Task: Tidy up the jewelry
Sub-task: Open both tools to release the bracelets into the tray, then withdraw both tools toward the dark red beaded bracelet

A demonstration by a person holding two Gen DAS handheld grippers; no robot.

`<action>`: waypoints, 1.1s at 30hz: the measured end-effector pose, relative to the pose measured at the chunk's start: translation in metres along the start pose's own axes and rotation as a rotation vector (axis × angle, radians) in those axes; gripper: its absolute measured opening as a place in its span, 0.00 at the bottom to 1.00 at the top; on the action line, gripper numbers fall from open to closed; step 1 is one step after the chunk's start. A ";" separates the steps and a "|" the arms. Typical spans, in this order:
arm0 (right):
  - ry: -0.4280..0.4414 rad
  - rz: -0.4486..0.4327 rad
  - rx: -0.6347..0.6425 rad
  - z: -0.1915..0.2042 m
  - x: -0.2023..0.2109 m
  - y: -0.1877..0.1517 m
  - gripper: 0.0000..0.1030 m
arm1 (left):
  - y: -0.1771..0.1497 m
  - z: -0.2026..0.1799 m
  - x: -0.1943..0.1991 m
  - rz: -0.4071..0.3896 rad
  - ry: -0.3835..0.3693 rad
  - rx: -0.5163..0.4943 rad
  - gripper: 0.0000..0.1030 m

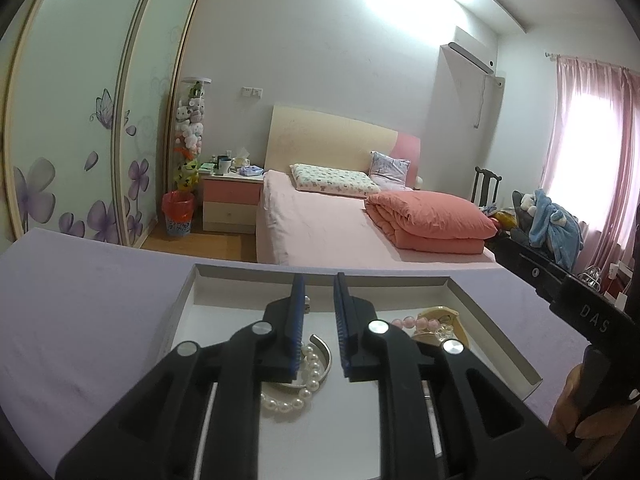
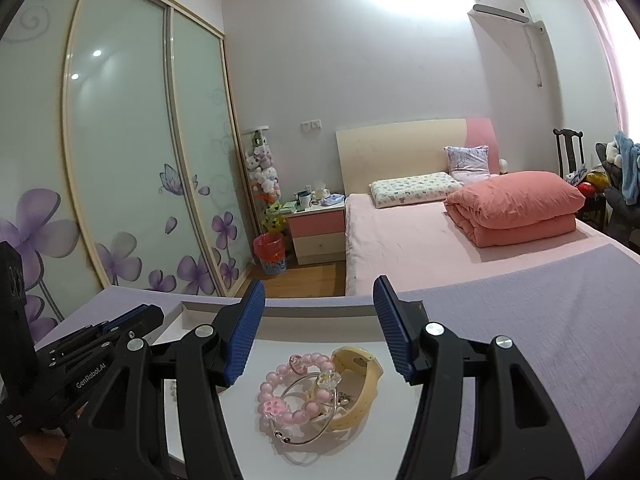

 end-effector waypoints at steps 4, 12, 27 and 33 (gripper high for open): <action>0.000 0.000 -0.001 0.000 0.000 0.000 0.56 | -0.001 0.000 0.001 0.003 0.003 0.001 0.16; -0.014 0.024 0.018 -0.002 0.006 -0.005 0.56 | 0.001 -0.002 0.018 0.016 -0.007 0.006 0.20; -0.027 0.185 0.063 -0.012 0.102 -0.039 0.60 | -0.041 -0.028 0.111 0.153 -0.088 0.045 0.33; -0.054 0.237 0.062 -0.018 0.137 -0.052 0.61 | -0.067 -0.049 0.122 0.244 -0.112 0.050 0.34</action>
Point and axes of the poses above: each gripper's, at about its wrist camera, not at the fingertips, and x roughly against the way its jaws point, z to its left, y to its top, the point moved 9 cm from there along -x, roughly the way its jaws point, and after that the axes turned 15 degrees about -z, right-handed, at the moved point
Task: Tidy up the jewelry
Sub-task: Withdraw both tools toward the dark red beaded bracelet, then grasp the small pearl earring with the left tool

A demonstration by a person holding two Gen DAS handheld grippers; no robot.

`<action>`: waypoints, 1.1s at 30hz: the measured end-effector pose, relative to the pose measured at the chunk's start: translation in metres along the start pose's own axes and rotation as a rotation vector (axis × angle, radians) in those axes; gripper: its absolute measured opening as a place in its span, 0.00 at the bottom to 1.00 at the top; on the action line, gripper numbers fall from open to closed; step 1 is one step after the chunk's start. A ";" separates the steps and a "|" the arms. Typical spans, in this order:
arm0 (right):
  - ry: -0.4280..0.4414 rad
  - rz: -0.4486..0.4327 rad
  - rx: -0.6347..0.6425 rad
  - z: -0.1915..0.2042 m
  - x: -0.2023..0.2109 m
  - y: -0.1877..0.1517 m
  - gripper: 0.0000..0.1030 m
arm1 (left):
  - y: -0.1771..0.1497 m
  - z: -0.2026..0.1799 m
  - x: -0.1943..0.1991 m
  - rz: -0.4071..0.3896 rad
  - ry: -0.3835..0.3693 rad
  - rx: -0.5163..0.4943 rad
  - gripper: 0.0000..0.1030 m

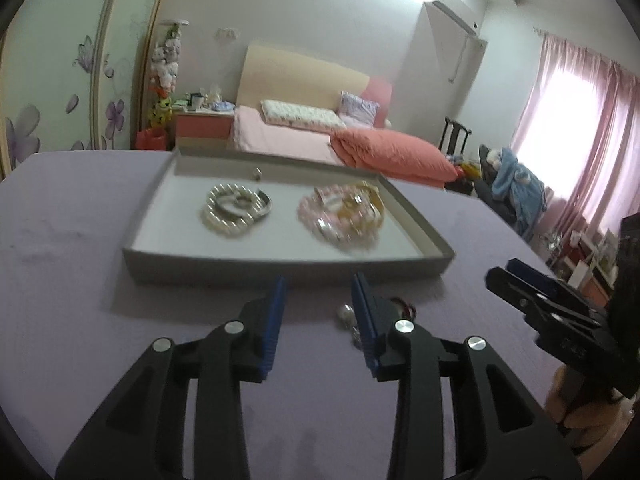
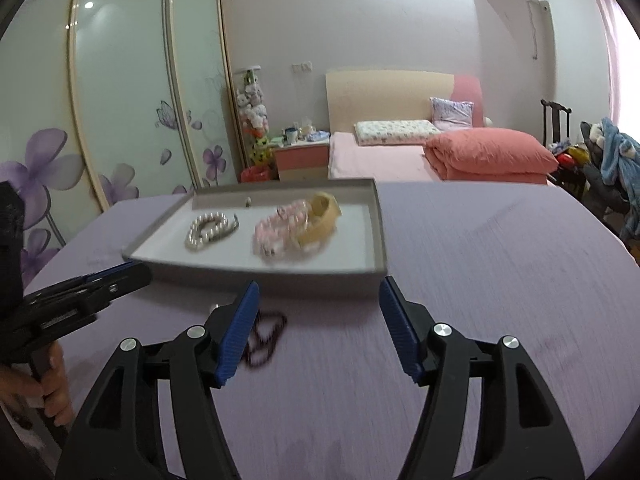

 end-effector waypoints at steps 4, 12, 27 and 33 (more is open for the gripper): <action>-0.026 0.004 0.004 -0.006 0.018 -0.007 0.61 | -0.011 -0.015 -0.013 0.057 -0.009 -0.024 0.34; -0.053 0.015 -0.028 -0.018 0.030 -0.020 0.62 | -0.035 -0.029 -0.046 0.197 0.029 -0.046 0.32; -0.041 0.025 -0.056 -0.021 0.030 -0.025 0.62 | -0.040 -0.024 -0.066 0.251 0.096 -0.086 0.13; -0.041 0.030 -0.061 -0.021 0.030 -0.025 0.62 | -0.043 -0.023 -0.068 0.268 0.117 -0.105 0.14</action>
Point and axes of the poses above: each gripper's, at about its wrist camera, not at the fingertips, and x roughly against the way its jaws point, z to its left, y to its top, the point moved 9 cm from there along -x, roughly the way its jaws point, and after that the axes turned 15 degrees about -z, right-handed, at the moved point
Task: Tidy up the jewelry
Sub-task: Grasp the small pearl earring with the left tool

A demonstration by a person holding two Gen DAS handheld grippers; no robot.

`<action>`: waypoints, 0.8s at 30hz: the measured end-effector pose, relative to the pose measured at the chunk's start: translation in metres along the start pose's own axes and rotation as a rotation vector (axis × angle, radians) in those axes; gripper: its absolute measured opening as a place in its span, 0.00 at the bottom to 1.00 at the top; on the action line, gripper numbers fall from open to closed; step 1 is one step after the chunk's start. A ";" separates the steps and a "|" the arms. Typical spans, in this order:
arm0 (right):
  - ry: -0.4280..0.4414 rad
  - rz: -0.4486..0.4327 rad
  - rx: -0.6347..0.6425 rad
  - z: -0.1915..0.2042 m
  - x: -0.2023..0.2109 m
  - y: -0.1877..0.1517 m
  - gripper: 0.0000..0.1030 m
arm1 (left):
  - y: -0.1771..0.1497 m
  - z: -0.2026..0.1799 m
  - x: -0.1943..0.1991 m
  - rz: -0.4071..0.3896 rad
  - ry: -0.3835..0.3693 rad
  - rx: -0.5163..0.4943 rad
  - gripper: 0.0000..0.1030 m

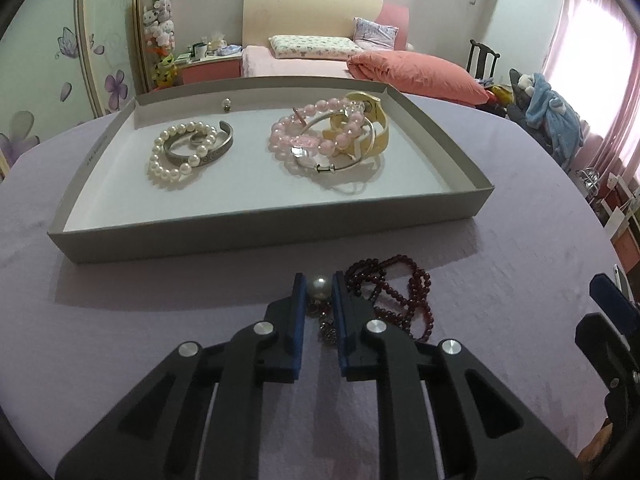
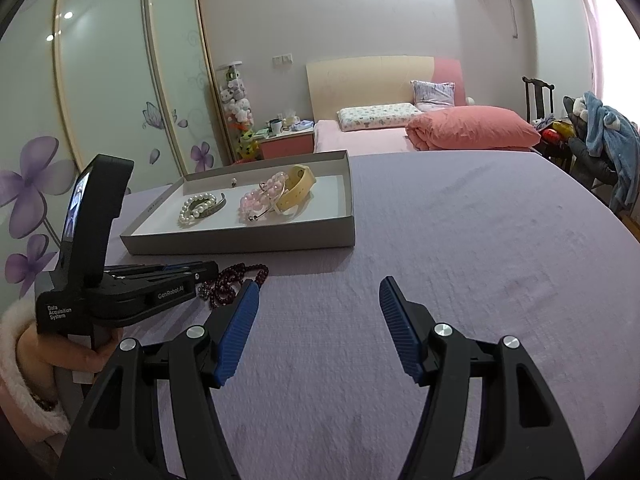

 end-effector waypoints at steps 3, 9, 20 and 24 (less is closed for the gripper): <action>0.001 0.003 -0.004 -0.001 0.000 0.000 0.62 | 0.000 0.000 0.000 0.000 0.001 -0.001 0.14; 0.002 0.009 -0.008 -0.001 -0.002 0.000 0.62 | 0.000 0.010 0.004 -0.011 -0.007 0.029 0.13; 0.024 0.050 0.031 0.016 -0.011 -0.006 0.62 | -0.003 0.123 0.059 -0.088 0.126 0.160 0.13; 0.052 0.106 0.062 0.033 -0.021 -0.014 0.62 | -0.016 0.172 0.082 -0.089 0.195 0.220 0.13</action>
Point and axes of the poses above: each gripper's, at about its wrist camera, not at the fingertips, and x roughly against the way its jaws point, z to its left, y to its top, the point moved 9 cm from there along -x, roughly the way its jaws point, and after that the axes turned 15 degrees about -z, right-handed, at the moved point
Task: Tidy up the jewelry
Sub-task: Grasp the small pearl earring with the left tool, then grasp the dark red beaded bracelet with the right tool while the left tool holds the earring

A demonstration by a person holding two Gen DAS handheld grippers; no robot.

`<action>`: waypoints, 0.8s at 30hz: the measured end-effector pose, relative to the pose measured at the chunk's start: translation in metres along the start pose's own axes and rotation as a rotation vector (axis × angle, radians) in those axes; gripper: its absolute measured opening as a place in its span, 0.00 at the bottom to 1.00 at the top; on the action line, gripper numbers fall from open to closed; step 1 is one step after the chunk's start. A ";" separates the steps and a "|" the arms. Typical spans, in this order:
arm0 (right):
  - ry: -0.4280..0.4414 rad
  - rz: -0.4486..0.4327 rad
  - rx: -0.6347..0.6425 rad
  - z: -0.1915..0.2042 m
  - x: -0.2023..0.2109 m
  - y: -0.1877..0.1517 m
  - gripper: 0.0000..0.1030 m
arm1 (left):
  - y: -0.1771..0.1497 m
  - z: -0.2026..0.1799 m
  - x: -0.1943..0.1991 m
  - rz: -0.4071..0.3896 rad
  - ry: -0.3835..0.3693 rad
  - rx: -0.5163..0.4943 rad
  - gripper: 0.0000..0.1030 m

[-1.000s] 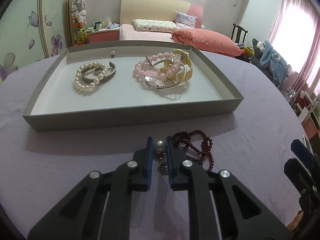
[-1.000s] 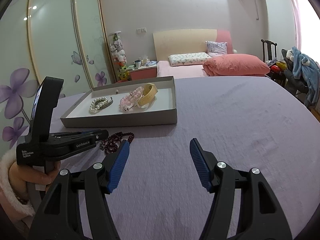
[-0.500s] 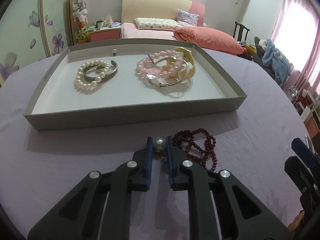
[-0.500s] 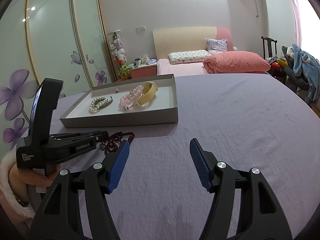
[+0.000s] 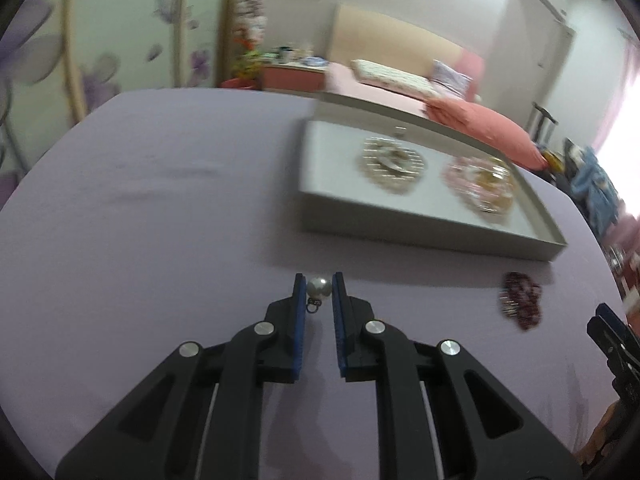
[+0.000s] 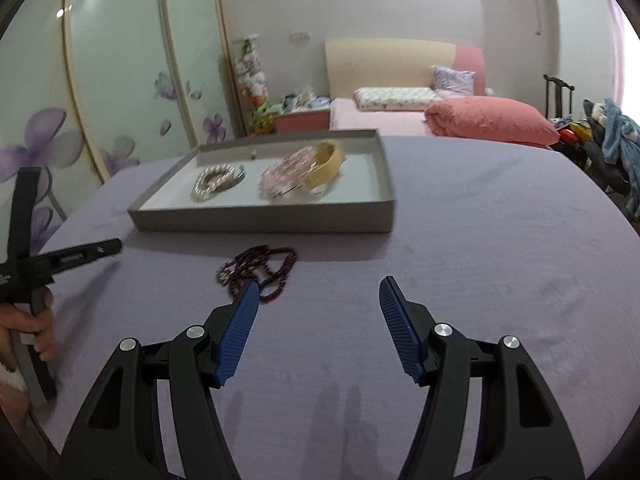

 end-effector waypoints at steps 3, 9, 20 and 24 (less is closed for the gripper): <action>0.015 0.063 0.027 0.015 -0.013 -0.007 0.62 | 0.001 0.025 0.008 -0.007 0.024 0.025 0.13; 0.023 0.179 0.039 0.040 -0.042 -0.019 0.65 | 0.005 0.046 0.018 -0.024 0.029 0.044 0.13; -0.042 0.242 0.085 0.057 -0.080 -0.019 0.79 | 0.005 0.047 0.021 -0.028 0.015 0.057 0.13; -0.040 0.234 0.088 0.053 -0.081 -0.016 0.65 | 0.005 0.048 0.021 -0.027 0.016 0.057 0.13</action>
Point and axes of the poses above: each gripper's, at about its wrist camera, not at the fingertips, and x roughly against the way its jaws point, z to its left, y to its top, the point moved 9 cm from there along -x, roughly the way its jaws point, and after that the axes turned 15 degrees about -z, right-handed, at the moved point
